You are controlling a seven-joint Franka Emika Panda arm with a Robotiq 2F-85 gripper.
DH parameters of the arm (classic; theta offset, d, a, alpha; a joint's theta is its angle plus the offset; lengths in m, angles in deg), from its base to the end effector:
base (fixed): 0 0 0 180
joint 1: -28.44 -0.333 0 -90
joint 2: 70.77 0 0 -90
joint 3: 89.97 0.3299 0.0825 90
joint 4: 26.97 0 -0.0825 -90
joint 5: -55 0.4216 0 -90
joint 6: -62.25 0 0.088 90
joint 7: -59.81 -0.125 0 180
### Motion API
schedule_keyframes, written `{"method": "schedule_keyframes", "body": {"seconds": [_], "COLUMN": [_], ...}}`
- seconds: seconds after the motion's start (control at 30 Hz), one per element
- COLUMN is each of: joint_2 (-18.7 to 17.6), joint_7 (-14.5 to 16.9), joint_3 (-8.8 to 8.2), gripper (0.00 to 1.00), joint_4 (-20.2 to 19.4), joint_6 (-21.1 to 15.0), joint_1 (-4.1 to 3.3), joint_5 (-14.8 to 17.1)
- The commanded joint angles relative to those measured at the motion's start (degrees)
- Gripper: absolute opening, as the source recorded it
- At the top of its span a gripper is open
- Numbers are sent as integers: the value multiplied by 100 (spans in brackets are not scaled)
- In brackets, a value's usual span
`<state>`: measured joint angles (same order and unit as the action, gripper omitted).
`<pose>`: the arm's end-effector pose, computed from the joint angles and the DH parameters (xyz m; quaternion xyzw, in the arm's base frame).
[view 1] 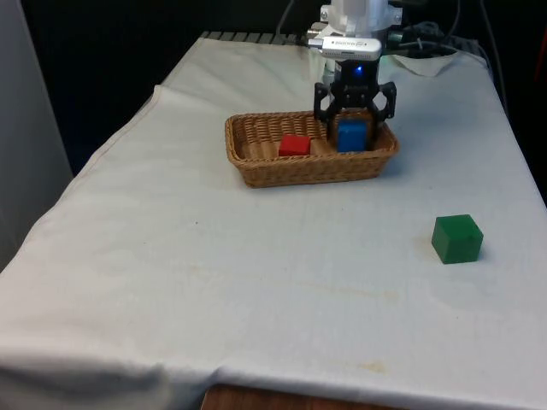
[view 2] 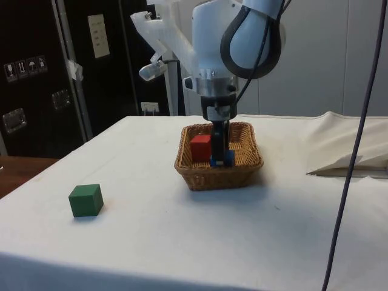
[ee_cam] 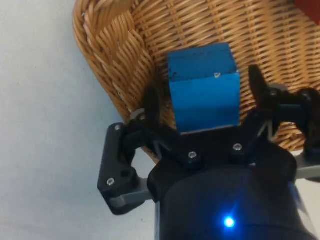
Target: Pick up exactly two blocks and place them into the basket.
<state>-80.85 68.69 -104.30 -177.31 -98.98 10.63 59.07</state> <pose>0.4484 0.0180 0.1527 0.9970 0.0763 0.0100 0.0104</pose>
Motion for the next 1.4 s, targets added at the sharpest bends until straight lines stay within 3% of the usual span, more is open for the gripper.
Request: {"method": "schedule_keyframes", "body": {"seconds": [0.0,0.07,0.1,0.43,0.8,0.97,1.0,1.03,1.27,1.3,1.37], "joint_2": [29,29,29,52,476,544,521,556,602,579,607], "joint_7": [6,6,6,6,6,6,52,6,-29,34,-46], "joint_3": [-6,-6,-6,-23,-195,-223,-206,-229,-235,-218,-241], "gripper": [82,99,100,100,100,100,100,100,100,100,100], "joint_4": [-29,-29,-29,46,504,785,745,900,1358,1278,1484], "joint_6": [-17,-17,-17,34,842,1163,1077,1278,1730,1610,1851], "joint_1": [0,0,0,0,11,6,6,6,17,17,17], "joint_5": [-11,-11,-11,0,-92,-80,-6,-74,-69,-6,-80]}}
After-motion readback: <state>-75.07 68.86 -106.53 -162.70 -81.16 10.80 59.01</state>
